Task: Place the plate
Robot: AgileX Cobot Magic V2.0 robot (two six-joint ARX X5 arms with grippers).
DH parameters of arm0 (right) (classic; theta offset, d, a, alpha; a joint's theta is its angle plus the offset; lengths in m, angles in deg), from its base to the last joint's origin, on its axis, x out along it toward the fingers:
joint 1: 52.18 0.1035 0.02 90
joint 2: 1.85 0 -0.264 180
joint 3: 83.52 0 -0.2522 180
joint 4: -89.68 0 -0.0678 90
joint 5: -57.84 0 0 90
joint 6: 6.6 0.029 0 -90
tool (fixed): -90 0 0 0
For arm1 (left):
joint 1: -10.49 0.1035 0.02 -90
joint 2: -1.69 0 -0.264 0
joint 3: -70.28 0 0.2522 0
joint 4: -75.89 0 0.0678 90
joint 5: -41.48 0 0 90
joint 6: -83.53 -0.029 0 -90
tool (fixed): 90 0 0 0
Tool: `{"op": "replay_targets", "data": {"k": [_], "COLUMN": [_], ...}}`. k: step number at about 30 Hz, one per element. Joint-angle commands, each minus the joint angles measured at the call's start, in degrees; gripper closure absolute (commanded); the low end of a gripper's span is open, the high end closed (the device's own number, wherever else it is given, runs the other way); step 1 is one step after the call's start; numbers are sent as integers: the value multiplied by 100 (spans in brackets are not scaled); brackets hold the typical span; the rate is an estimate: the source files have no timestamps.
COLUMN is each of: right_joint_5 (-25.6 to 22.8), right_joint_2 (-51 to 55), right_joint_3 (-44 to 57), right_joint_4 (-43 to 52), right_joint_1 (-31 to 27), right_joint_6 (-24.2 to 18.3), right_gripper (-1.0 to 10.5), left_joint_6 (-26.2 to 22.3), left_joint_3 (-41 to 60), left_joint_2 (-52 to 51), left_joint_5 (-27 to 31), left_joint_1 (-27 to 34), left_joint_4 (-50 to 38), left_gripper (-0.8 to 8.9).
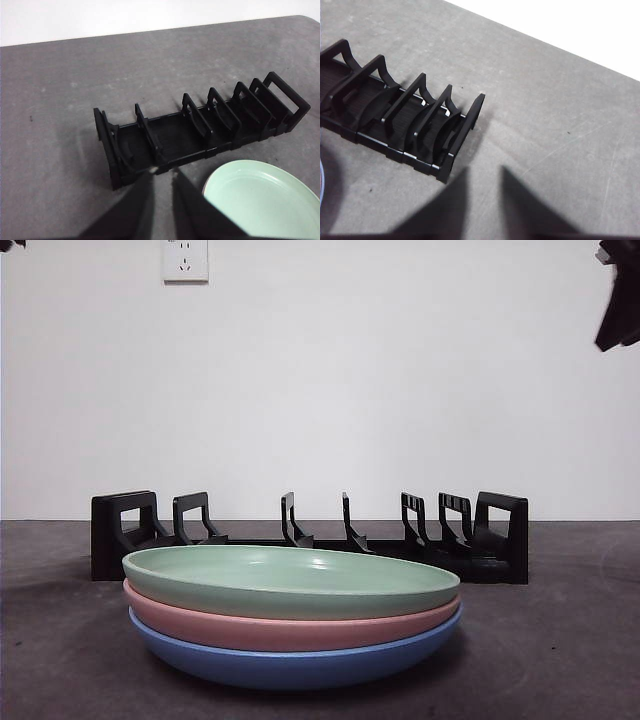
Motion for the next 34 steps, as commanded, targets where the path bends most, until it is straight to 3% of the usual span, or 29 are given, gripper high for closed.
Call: {"op": "replay_targets", "data": {"k": [1,15,17,21,24,29,32,34], "right_joint_5": [31,13,13,13,13,11,13,11], "right_joint_2": [-4,39,39,39,39,39,39,39], "right_joint_3": [-48,-48,-48,-48,-48,-48,-48,-48], "right_joint_4": [160,247,249,249,249,249,249,256], "right_joint_1": [17,17,17,17,17,17,17,17], "right_joint_6": [-4,-7,-7,-7,-7,-7,-7,-7], "right_gripper": [930,930,930,930,930,930,930,930], "left_joint_6": [28,17,-577,-992,-909,-675,-623,-302], "left_joint_3": [-37,-17,85,1443,2800,4435,4916,5049], "left_joint_2": [120,105,-20,-970,-1884,-3379,-4120,-4127], "left_joint_5": [-20,-20,68,83,304,723,710,658], "left_joint_1": [-15,-20,33,404,890,1497,1563,1556], "left_joint_4": [-238,-186,-337,-1910,-2909,-2887,-2691,-2787], "left_gripper": [806,806,805,805,805,805,805,805]}}
